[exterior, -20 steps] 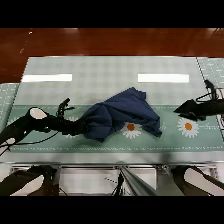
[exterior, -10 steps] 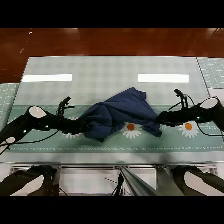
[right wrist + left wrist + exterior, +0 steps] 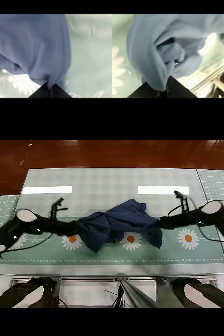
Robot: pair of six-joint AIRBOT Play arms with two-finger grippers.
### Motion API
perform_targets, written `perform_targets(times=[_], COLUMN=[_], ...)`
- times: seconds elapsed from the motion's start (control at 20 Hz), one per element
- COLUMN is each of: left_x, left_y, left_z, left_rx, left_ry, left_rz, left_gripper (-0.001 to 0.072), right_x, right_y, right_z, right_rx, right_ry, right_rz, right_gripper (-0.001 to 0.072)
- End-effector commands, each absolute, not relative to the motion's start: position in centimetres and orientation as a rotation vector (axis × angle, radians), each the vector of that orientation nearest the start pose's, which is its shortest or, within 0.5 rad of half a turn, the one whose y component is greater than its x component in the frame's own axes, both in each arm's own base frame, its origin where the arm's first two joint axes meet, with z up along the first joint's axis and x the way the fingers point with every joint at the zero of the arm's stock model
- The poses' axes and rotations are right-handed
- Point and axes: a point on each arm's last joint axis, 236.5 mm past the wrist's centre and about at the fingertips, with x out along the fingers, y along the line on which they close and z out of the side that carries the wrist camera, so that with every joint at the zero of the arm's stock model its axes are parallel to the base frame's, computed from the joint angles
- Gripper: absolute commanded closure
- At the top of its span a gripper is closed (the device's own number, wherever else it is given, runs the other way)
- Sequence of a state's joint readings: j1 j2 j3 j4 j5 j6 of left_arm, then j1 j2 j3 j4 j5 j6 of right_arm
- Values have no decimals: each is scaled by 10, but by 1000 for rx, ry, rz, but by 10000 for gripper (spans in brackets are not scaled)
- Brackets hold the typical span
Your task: Fold the shirts.
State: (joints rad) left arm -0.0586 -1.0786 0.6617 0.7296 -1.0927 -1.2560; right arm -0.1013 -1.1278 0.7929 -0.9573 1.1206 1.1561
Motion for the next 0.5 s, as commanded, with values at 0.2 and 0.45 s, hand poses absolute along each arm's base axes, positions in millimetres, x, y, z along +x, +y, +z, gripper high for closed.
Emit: perform_targets(times=[0.2,0.45], left_x=[314,249], left_y=[-106,-115], left_z=[309,466], left_rx=[-238,-49], left_ry=[510,120], left_rz=[-544,-547], left_gripper=[679,679], right_x=[349,298], right_y=[58,63], right_z=[259,404], right_rx=[161,159], right_ry=[573,211], right_rz=[345,316], right_gripper=[692,692])
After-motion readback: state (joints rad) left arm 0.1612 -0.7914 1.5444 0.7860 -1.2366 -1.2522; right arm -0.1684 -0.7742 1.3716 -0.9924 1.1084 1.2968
